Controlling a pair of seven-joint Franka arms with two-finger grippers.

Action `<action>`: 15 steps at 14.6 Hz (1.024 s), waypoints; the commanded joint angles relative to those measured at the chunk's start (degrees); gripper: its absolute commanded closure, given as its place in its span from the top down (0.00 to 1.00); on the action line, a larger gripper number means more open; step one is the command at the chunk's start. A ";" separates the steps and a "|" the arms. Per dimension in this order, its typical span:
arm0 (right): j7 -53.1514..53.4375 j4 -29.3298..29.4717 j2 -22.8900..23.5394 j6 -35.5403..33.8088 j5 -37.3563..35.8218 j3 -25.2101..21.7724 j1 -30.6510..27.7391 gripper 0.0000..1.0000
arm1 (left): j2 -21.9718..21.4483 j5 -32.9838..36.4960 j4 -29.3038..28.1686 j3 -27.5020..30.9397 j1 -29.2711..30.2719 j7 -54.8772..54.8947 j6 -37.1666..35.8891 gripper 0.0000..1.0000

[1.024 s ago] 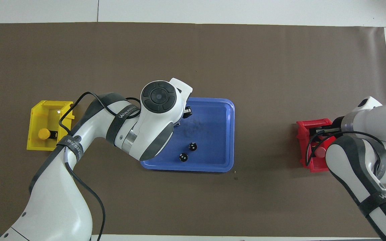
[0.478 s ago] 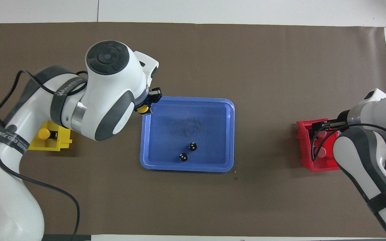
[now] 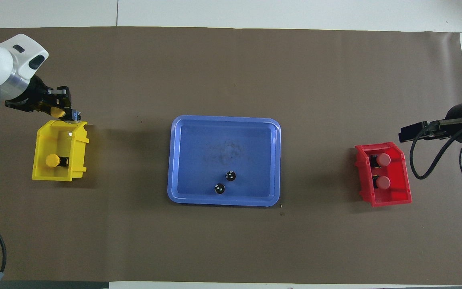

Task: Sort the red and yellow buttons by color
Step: 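Release yellow into its bin with the left gripper while the right gripper retracts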

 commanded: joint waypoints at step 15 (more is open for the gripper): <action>2.17 16.07 5.35 -14.35 -2.86 -9.65 6.17 1.00 | -5.65 1.82 -18.72 -0.51 3.80 8.55 16.07 0.02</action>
